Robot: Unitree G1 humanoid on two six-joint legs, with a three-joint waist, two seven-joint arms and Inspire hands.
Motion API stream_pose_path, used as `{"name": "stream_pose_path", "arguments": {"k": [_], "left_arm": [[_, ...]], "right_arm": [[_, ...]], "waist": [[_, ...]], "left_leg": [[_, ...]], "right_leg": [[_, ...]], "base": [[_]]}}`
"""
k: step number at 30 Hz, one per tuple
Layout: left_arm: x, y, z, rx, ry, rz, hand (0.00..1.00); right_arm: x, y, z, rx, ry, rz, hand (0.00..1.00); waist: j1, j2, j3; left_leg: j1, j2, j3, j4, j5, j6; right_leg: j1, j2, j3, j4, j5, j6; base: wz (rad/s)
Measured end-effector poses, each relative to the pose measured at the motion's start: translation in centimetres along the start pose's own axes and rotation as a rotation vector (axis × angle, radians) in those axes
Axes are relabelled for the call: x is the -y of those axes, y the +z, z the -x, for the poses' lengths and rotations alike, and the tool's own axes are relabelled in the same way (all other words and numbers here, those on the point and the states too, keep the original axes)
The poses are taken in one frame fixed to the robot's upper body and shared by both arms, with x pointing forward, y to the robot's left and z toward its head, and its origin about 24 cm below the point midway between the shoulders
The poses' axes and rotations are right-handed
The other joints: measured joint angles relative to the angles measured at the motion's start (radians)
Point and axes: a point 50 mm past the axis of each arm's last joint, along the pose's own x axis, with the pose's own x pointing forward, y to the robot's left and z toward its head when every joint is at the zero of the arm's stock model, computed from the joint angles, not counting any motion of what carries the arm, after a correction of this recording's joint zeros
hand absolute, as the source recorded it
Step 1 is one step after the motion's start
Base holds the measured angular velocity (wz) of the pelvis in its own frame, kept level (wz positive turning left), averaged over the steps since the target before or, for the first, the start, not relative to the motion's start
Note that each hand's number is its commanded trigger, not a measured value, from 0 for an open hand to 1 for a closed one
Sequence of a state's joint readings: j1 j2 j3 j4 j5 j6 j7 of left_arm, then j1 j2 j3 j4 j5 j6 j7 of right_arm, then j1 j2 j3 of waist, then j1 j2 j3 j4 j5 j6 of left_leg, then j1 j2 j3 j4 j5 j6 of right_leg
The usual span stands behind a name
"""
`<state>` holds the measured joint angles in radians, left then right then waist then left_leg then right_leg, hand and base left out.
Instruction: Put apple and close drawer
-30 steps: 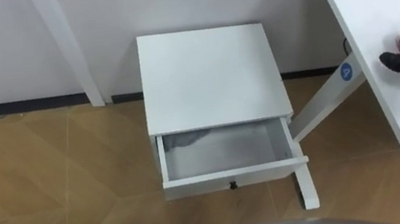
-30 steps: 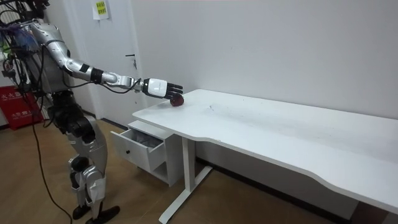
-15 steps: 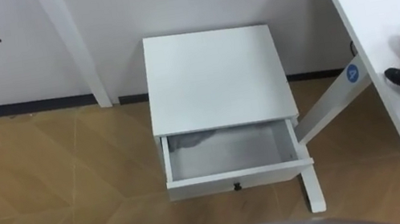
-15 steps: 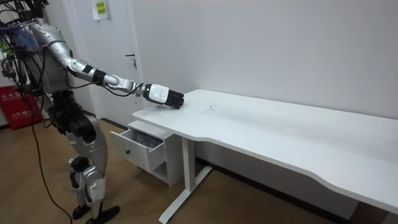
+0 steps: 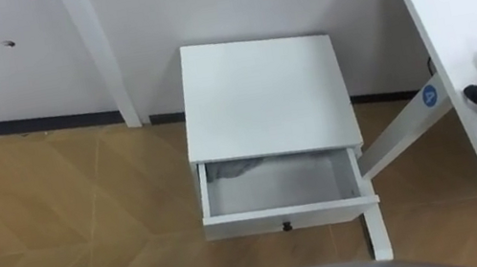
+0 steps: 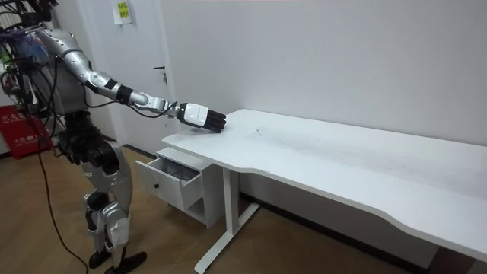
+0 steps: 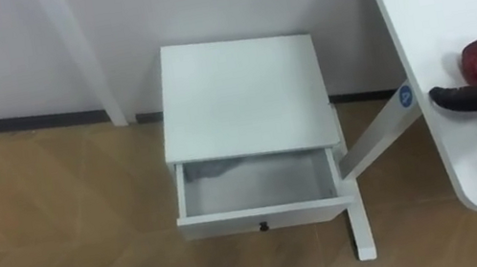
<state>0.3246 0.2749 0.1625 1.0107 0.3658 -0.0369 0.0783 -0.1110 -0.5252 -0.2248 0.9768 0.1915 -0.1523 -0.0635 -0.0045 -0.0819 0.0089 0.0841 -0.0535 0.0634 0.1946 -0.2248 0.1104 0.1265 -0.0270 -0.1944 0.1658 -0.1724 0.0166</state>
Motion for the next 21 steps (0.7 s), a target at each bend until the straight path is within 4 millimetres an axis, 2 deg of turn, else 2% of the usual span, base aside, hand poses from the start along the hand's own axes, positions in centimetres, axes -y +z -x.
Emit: {"name": "stream_pose_path", "arguments": {"k": [1, 2, 10, 21], "left_arm": [[0.0, 0.0, 0.0, 0.0, 0.001, -0.001, 0.0], [-0.1, 0.0, 0.0, 0.0, 0.004, -0.002, 0.0], [-0.1, -0.4, 0.1, -0.009, 0.003, -0.006, 0.0], [0.0, -0.6, 0.2, -0.011, -0.006, -0.026, 0.0]], "right_arm": [[0.0, 0.0, 0.0, -0.001, -0.004, 0.0, 0.98], [0.1, -0.1, 0.0, -0.003, -0.009, 0.0, 1.0], [1.5, 0.3, -0.1, 0.005, -0.069, 0.065, 1.0], [0.9, 1.6, -0.6, 0.042, -0.044, 0.127, 1.0]], "waist": [[0.0, -0.001, -0.001], [0.002, -0.001, -0.0014], [0.012, 0.013, -0.0051], [0.024, 0.017, -0.0058]], "left_leg": [[0.0, 0.0, -0.002, 0.001, 0.0, 0.0], [0.0, -0.001, -0.004, 0.002, 0.0, 0.0], [-0.003, -0.002, -0.009, 0.004, 0.0, 0.0], [-0.005, -0.001, -0.01, 0.002, 0.002, -0.003]], "right_leg": [[0.001, 0.0, 0.0, 0.0, 0.0, 0.0], [0.002, -0.001, -0.001, 0.0, 0.0, 0.0], [0.002, -0.001, -0.004, 0.001, 0.0, 0.0], [-0.005, -0.002, -0.012, 0.003, 0.0, 0.0]], "base": [[0.05], [0.05], [0.0], [0.0]]}}
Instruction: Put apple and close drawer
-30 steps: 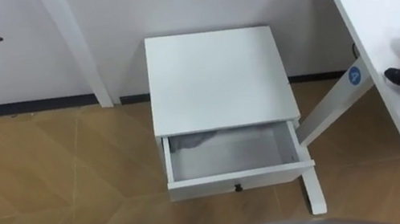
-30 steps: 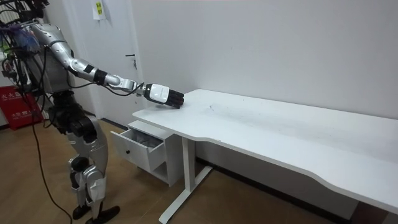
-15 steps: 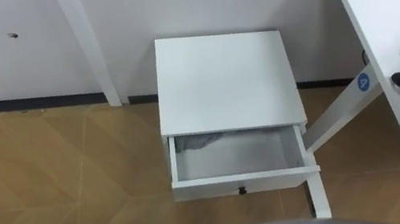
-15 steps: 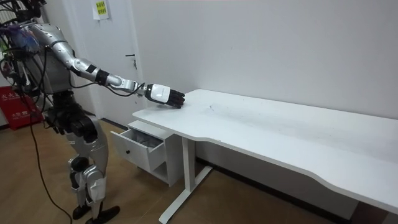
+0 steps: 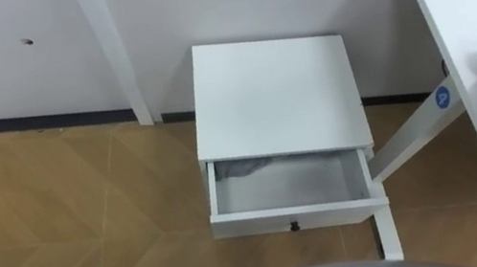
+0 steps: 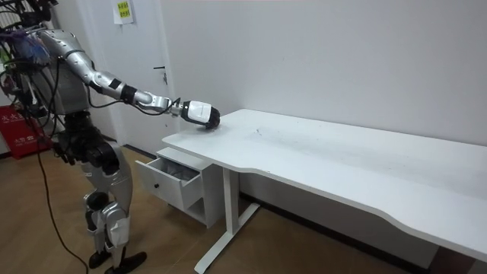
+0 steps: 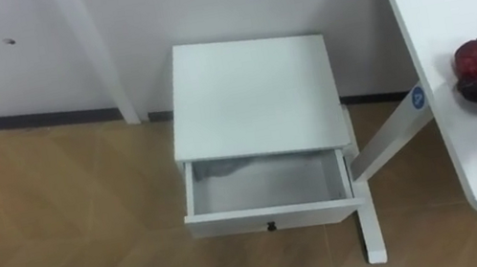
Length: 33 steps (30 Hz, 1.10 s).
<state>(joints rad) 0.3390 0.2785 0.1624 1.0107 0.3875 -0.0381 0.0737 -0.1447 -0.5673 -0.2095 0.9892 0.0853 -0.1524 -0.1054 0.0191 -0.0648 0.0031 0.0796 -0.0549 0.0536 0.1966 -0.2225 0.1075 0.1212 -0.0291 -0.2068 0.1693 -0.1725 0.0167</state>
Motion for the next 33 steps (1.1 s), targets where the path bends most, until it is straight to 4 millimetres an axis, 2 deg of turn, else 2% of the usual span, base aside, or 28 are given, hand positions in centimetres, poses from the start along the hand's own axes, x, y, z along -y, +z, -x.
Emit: {"name": "stream_pose_path", "arguments": {"k": [4, 8, 11, 13, 14, 16, 19, 23, 25, 28, 31, 33], "left_arm": [[0.5, 0.3, 0.0, 0.013, -0.021, -0.033, 0.0], [0.8, 1.3, -0.2, 0.036, -0.047, -0.051, 0.0], [1.0, 1.5, -0.3, 0.04, -0.057, -0.05, 0.0], [1.2, 1.8, -0.3, 0.049, -0.063, -0.065, 0.0], [1.3, 2.0, -0.3, 0.055, -0.069, -0.077, 0.0], [1.3, 2.4, -0.4, 0.067, -0.071, -0.081, 0.0], [1.3, 3.0, -0.5, 0.085, -0.067, -0.121, 0.0], [1.6, 3.6, -0.5, 0.112, -0.079, -0.15, 0.0], [1.6, 3.9, -0.5, 0.119, -0.079, -0.153, 0.0], [1.6, 4.2, -0.6, 0.127, -0.078, -0.154, 0.0], [1.6, 4.2, -0.6, 0.125, -0.08, -0.152, 0.0], [1.7, 4.1, -0.6, 0.122, -0.082, -0.151, 0.0]], "right_arm": [[-1.4, 1.4, 0.0, 0.062, 0.069, 0.062, 1.0], [-3.1, 2.9, 0.0, 0.136, 0.153, 0.141, 1.0], [-4.5, 4.7, 0.5, 0.237, 0.191, 0.212, 1.0], [-5.3, 5.7, 0.9, 0.295, 0.222, 0.248, 1.0], [-6.0, 6.4, 1.3, 0.337, 0.244, 0.274, 1.0], [-6.9, 7.4, 2.2, 0.413, 0.279, 0.305, 1.0], [-8.8, 9.0, 3.8, 0.523, 0.368, 0.328, 1.0], [-11.6, 8.9, 5.6, 0.567, 0.484, 0.357, 1.0], [-12.8, 8.6, 6.2, 0.576, 0.531, 0.388, 1.0], [-14.1, 8.4, 6.9, 0.586, 0.588, 0.412, 1.0], [-14.5, 8.3, 7.2, 0.585, 0.611, 0.421, 1.0], [-14.7, 8.3, 7.3, 0.585, 0.619, 0.425, 1.0]], "waist": [[0.012, -0.006, 0.0023], [0.022, -0.017, 0.0091], [0.022, -0.012, 0.0105], [0.028, -0.005, 0.0076], [0.034, 0.001, 0.0019], [0.039, 0.008, -0.0016], [0.044, 0.007, -0.0017], [0.073, -0.006, 0.0], [0.074, -0.012, 0.0005], [0.075, -0.009, 0.0038], [0.074, 0.0, 0.0067], [0.073, 0.007, 0.0022]], "left_leg": [[-0.002, 0.0, 0.0, 0.001, 0.0, 0.0], [-0.003, 0.0, -0.005, 0.004, 0.0, 0.0], [-0.006, -0.002, -0.01, 0.005, 0.0, 0.0], [-0.011, -0.003, -0.012, 0.007, 0.0, 0.0], [-0.016, -0.003, -0.012, 0.008, 0.001, 0.0], [-0.018, -0.003, -0.011, 0.008, 0.001, 0.0], [-0.021, -0.002, -0.012, 0.007, 0.002, -0.002], [-0.013, -0.001, -0.007, 0.007, 0.002, -0.002], [-0.015, -0.002, -0.01, 0.007, 0.002, -0.002], [-0.019, -0.005, -0.012, 0.007, 0.002, -0.002], [-0.024, -0.007, -0.012, 0.007, 0.002, -0.002], [-0.035, -0.006, -0.013, 0.008, 0.002, -0.002]], "right_leg": [[0.001, -0.001, -0.009, 0.001, 0.0, 0.0], [0.005, -0.002, -0.016, -0.002, 0.0, 0.0], [0.003, -0.002, -0.015, -0.003, 0.0, 0.0], [-0.004, -0.003, -0.014, -0.003, 0.0, 0.0], [-0.01, -0.004, -0.012, -0.003, 0.0, 0.0], [-0.013, -0.003, -0.007, -0.002, 0.0, 0.0], [-0.015, -0.002, -0.004, -0.003, 0.0, 0.0], [-0.008, -0.002, 0.01, -0.004, 0.0, 0.0], [-0.008, -0.002, 0.011, -0.005, 0.0, 0.0], [-0.007, -0.004, 0.013, -0.013, 0.0, 0.0], [-0.007, -0.004, 0.013, -0.017, 0.0, 0.0], [-0.015, -0.003, 0.013, -0.017, 0.0, 0.0]], "base": [[0.0], [0.05], [0.03], [0.03], [0.0], [0.0], [0.0], [0.0], [0.05], [0.02], [0.0], [0.0]]}}
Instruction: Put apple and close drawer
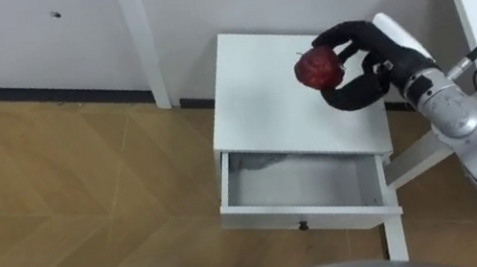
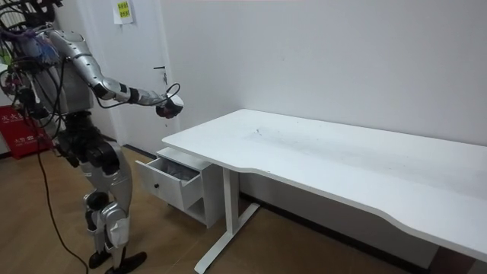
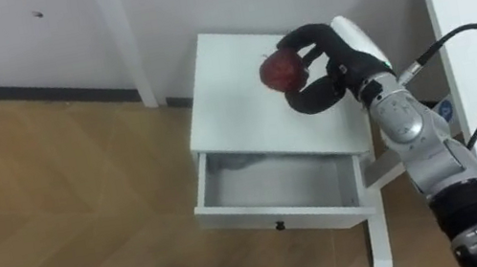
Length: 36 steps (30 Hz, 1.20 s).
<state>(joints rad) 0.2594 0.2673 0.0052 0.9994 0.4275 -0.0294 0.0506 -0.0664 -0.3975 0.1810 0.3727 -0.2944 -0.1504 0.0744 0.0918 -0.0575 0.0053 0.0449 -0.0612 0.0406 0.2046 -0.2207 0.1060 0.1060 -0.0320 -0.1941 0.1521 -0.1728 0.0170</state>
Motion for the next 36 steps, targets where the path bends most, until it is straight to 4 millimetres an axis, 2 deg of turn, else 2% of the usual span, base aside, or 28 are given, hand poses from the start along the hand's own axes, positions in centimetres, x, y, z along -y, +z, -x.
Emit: {"name": "stream_pose_path", "arguments": {"k": [4, 12, 21, 22, 23, 24, 36], "left_arm": [[0.6, 0.3, 0.0, 0.005, -0.024, 0.003, 0.0], [1.0, 0.5, -0.1, -0.004, -0.044, -0.004, 0.0], [0.7, 1.1, -0.3, 0.006, -0.038, 0.001, 0.0], [0.7, 1.1, -0.3, 0.007, -0.038, 0.001, 0.0], [0.8, 1.1, -0.3, 0.007, -0.038, 0.001, 0.0], [0.8, 1.2, -0.3, 0.008, -0.038, 0.001, 0.0], [1.1, 1.4, -0.3, 0.018, -0.047, -0.022, 0.0]], "right_arm": [[-1.3, -0.4, 0.3, -0.021, 0.045, 0.002, 1.0], [-3.2, -1.0, 0.9, -0.068, 0.146, 0.017, 1.0], [-5.1, -2.1, 2.3, -0.117, 0.196, 0.031, 1.0], [-5.2, -2.3, 2.4, -0.125, 0.201, 0.031, 0.64], [-5.3, -2.4, 2.5, -0.129, 0.203, 0.03, 0.18], [-5.3, -2.4, 2.5, -0.13, 0.203, 0.03, 0.0], [-6.3, -3.1, 2.8, -0.167, 0.232, 0.035, 0.0]], "waist": [[-0.003, 0.01, -0.0009], [0.002, 0.007, -0.0028], [0.01, 0.009, -0.0001], [0.01, 0.009, 0.0], [0.01, 0.009, 0.0], [0.01, 0.009, 0.0004], [0.009, 0.005, 0.0013]], "left_leg": [[-0.002, 0.001, -0.002, 0.0, 0.0, 0.0], [-0.007, 0.0, -0.005, 0.0, 0.0, 0.0], [-0.016, -0.001, -0.016, 0.0, 0.0, 0.0], [-0.016, -0.001, -0.017, 0.0, 0.0, 0.0], [-0.016, -0.001, -0.017, 0.0, 0.0, 0.0], [-0.016, -0.001, -0.017, 0.0, 0.0, 0.0], [-0.019, -0.001, -0.018, 0.0, 0.0, 0.0]], "right_leg": [[-0.003, 0.002, -0.002, -0.001, 0.0, 0.0], [-0.01, 0.0, -0.002, -0.002, 0.0, 0.0], [-0.01, 0.001, -0.001, -0.003, 0.0, 0.0], [-0.01, 0.001, -0.001, -0.003, 0.0, 0.0], [-0.01, 0.001, -0.001, -0.003, 0.0, 0.0], [-0.01, 0.001, -0.001, -0.003, 0.0, 0.0], [-0.017, 0.001, -0.002, -0.002, 0.0, 0.0]], "base": [[0.01], [0.0], [0.03], [0.0], [0.0], [0.0], [0.0]]}}
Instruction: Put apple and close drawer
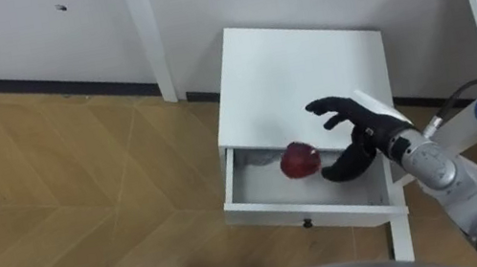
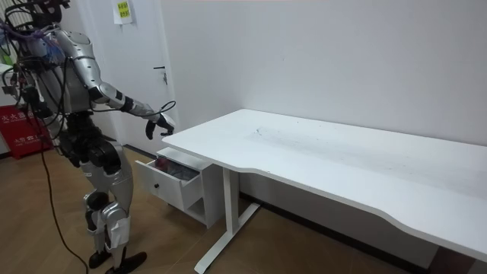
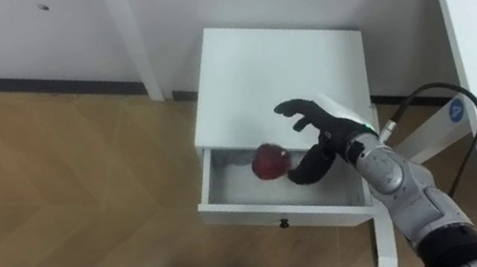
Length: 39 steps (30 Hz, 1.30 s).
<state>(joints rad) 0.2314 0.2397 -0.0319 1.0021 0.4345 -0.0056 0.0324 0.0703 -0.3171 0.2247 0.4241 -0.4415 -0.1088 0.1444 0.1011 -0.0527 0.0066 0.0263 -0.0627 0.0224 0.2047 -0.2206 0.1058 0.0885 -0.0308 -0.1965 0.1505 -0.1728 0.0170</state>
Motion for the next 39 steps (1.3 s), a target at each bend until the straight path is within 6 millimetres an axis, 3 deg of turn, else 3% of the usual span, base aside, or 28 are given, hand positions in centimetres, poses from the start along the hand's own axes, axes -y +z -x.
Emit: {"name": "stream_pose_path", "arguments": {"k": [18, 22, 27, 29, 30, 31, 32, 33, 34, 35, 36, 37, 38, 39], "left_arm": [[0.7, 0.2, 0.0, 0.002, 0.0, 0.016, 0.0], [0.8, 0.1, 0.1, -0.006, 0.01, 0.058, 0.0], [1.2, -0.7, 0.3, -0.028, 0.033, 0.101, 0.0], [1.0, -1.1, 0.3, -0.04, 0.043, 0.128, 0.0], [1.0, -1.3, 0.3, -0.048, 0.045, 0.132, 0.0], [0.6, -1.2, 0.2, -0.049, 0.055, 0.137, 0.0], [0.4, -1.4, 0.2, -0.058, 0.06, 0.149, 0.0], [0.4, -1.4, 0.2, -0.063, 0.058, 0.152, 0.0], [0.2, -1.6, 0.1, -0.071, 0.057, 0.154, 0.0], [-0.2, -1.6, -0.1, -0.082, 0.063, 0.169, 0.0], [-0.4, -1.5, -0.1, -0.083, 0.067, 0.174, 0.0], [-0.4, -1.6, -0.2, -0.099, 0.066, 0.185, 0.0], [-0.6, -1.3, -0.3, -0.105, 0.07, 0.184, 0.0], [-0.7, -1.3, -0.4, -0.108, 0.075, 0.183, 0.0]], "right_arm": [[-1.5, -2.2, 0.1, -0.095, 0.036, -0.06, 0.0], [-2.2, -4.5, 0.6, -0.192, -0.046, -0.228, 0.0], [-3.6, -8.8, 3.1, -0.392, -0.165, -0.417, 0.0], [-4.3, -11.5, 5.3, -0.533, -0.251, -0.533, 0.0], [-4.3, -12.1, 5.9, -0.567, -0.277, -0.553, 0.0], [-4.7, -13.5, 7.4, -0.644, -0.322, -0.573, 0.0], [-5.3, -14.7, 8.8, -0.73, -0.345, -0.589, 0.0], [-5.5, -15.2, 9.4, -0.762, -0.352, -0.593, 0.0], [-6.1, -15.8, 10.3, -0.814, -0.354, -0.61, 0.0], [-6.2, -15.9, 10.4, -0.827, -0.355, -0.613, 0.0], [-6.3, -15.9, 10.5, -0.828, -0.353, -0.613, 0.0], [-6.5, -16.1, 10.7, -0.843, -0.353, -0.623, 0.0], [-7.1, -16.2, 11.0, -0.862, -0.336, -0.627, 0.0], [-7.4, -16.3, 11.2, -0.874, -0.325, -0.631, 0.0]], "waist": [[-0.016, 0.002, 0.0044], [-0.018, -0.005, -0.0001], [-0.039, 0.004, -0.0022], [-0.072, 0.014, -0.0026], [-0.076, 0.017, -0.0034], [-0.085, 0.02, -0.0048], [-0.095, 0.032, -0.0062], [-0.098, 0.043, -0.0096], [-0.101, 0.074, -0.0082], [-0.099, 0.092, -0.0009], [-0.104, 0.102, 0.0023], [-0.122, 0.126, 0.0111], [-0.131, 0.141, 0.0125], [-0.133, 0.141, 0.0122]], "left_leg": [[0.005, 0.0, 0.001, -0.002, 0.0, 0.0], [0.005, 0.0, -0.002, -0.001, 0.0, 0.0], [0.012, -0.003, 0.007, 0.008, -0.003, 0.005], [0.012, -0.011, 0.036, 0.039, -0.015, 0.02], [0.014, -0.014, 0.045, 0.041, -0.015, 0.021], [0.018, -0.024, 0.078, 0.059, -0.027, 0.039], [0.013, -0.031, 0.084, 0.089, -0.032, 0.049], [0.006, -0.025, 0.082, 0.108, -0.04, 0.061], [-0.004, -0.009, 0.086, 0.136, -0.05, 0.076], [-0.026, 0.009, 0.097, 0.166, -0.07, 0.078], [-0.04, 0.02, 0.101, 0.187, -0.074, 0.079], [-0.06, 0.043, 0.1, 0.212, -0.076, 0.082], [-0.07, 0.055, 0.1, 0.214, -0.078, 0.08], [-0.071, 0.055, 0.1, 0.216, -0.082, 0.079]], "right_leg": [[0.009, -0.001, -0.001, -0.001, 0.0, 0.0], [0.009, -0.001, -0.006, -0.001, 0.0, 0.0], [-0.003, -0.011, -0.01, 0.059, -0.014, 0.008], [-0.115, -0.051, -0.002, 0.323, -0.059, 0.026], [-0.163, -0.065, 0.003, 0.426, -0.055, 0.028], [-0.271, -0.093, 0.018, 0.621, -0.009, 0.029], [-0.375, -0.109, 0.06, 0.787, 0.102, 0.038], [-0.427, -0.104, 0.077, 0.857, 0.194, 0.05], [-0.548, -0.088, 0.122, 1.015, 0.341, 0.061], [-0.688, -0.074, 0.139, 1.281, 0.272, 0.048], [-0.757, -0.069, 0.137, 1.41, 0.23, 0.035], [-0.858, -0.065, 0.12, 1.604, 0.166, 0.02], [-0.92, -0.069, 0.116, 1.714, 0.125, 0.02], [-0.937, -0.075, 0.118, 1.743, 0.109, 0.022]], "base": [[0.0], [0.02], [0.03], [0.08], [0.03], [0.0], [-0.04], [-0.23], [-0.5], [-0.57], [-0.43], [-0.11], [0.0], [0.04]]}}
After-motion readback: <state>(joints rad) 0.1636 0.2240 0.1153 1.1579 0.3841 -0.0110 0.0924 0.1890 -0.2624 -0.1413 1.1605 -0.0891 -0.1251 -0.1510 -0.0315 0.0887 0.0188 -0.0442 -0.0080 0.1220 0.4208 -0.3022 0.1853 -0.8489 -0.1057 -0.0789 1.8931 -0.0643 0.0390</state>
